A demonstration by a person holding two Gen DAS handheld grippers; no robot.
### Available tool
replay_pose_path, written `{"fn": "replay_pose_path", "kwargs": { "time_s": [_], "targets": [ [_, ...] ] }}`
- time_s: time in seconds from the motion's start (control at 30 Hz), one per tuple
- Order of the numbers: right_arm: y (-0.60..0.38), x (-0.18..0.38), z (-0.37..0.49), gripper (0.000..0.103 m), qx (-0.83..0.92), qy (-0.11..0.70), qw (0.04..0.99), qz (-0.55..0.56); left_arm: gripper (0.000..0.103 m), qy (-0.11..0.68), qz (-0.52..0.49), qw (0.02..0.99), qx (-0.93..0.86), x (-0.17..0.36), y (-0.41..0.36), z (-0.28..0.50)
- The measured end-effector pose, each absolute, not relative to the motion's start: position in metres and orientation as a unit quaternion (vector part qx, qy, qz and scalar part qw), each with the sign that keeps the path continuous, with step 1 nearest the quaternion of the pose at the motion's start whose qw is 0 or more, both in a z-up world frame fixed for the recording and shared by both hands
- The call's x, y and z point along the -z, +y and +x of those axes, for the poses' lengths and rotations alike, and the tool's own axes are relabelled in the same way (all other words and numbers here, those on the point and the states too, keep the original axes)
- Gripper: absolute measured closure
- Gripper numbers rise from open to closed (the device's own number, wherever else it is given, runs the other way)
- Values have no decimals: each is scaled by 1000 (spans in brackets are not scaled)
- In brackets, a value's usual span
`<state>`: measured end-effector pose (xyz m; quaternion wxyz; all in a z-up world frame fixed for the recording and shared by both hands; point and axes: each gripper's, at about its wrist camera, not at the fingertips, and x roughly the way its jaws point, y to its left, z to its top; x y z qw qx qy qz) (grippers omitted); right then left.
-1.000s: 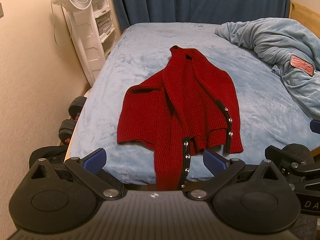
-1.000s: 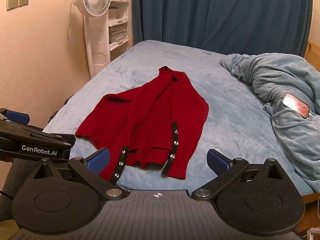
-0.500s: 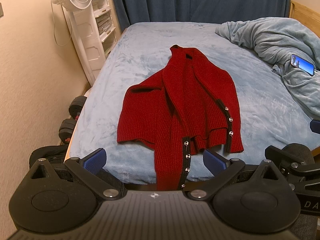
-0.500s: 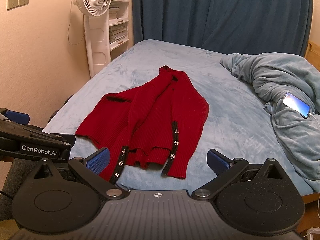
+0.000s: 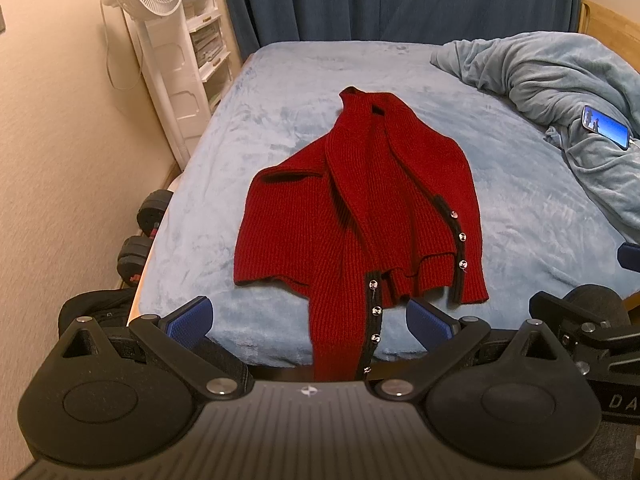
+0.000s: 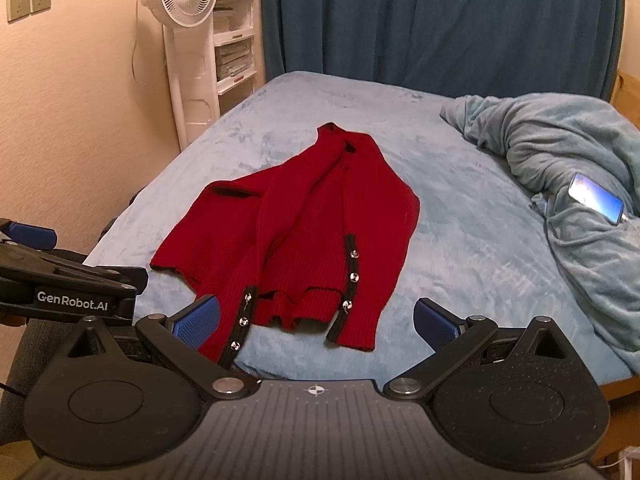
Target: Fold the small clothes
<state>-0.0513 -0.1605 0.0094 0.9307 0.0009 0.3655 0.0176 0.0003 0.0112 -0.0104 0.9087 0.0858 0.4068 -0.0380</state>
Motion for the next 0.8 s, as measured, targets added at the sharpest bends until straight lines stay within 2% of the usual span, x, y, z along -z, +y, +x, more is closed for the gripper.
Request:
{"fn": "replay_pose_path", "kwargs": {
  "time_s": [0.5, 0.63, 0.8],
  "targets": [
    [-183, 8, -20, 1, -3, 415, 909, 48, 0, 447, 62, 891, 48, 22, 21, 33],
    [-201, 11, 8, 1, 20, 398, 916, 31, 0, 452, 45, 890, 33, 26, 35, 74],
    [-231, 19, 77, 1, 40, 358, 933, 10, 0, 412, 18, 910, 48, 27, 42, 151]
  ]
}}
